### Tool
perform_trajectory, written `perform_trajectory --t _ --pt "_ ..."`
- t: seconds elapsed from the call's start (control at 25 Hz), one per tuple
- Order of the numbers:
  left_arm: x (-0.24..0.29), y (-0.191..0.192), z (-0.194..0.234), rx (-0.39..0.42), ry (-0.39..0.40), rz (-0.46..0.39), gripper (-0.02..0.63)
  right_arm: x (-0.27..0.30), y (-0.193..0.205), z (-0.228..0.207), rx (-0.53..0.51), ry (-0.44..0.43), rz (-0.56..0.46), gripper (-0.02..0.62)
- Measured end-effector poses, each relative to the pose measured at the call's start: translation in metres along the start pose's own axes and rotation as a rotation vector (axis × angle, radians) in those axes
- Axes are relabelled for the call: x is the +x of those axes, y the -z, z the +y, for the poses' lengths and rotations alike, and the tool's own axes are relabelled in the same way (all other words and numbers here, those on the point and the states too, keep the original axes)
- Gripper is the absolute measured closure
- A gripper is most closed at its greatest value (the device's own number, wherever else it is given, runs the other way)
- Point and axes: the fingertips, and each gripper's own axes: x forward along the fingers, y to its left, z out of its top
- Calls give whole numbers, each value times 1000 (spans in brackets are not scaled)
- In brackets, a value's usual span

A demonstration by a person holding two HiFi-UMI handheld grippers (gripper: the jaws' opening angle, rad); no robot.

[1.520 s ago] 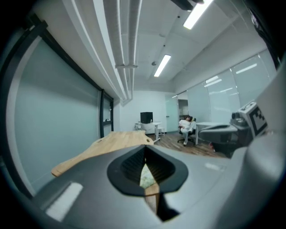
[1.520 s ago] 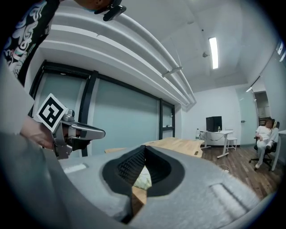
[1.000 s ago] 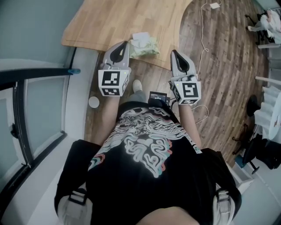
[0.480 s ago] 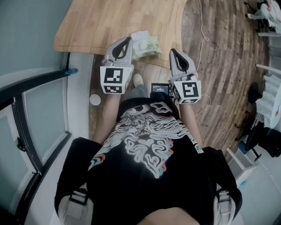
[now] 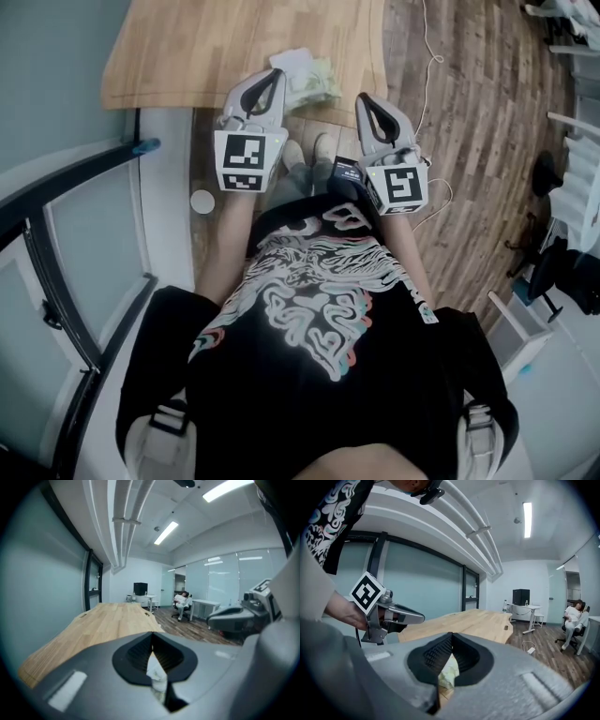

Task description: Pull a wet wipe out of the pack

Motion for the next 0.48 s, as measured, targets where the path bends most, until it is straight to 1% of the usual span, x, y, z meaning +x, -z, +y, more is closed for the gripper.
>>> perform_trajectory --t 0.28,0.48 --pt "4 13 -1 30 17 51 614 14 9 15 -16 -62 27 595" --pt "14 20 -12 52 44 87 614 20 18 15 -4 -95 50 595"
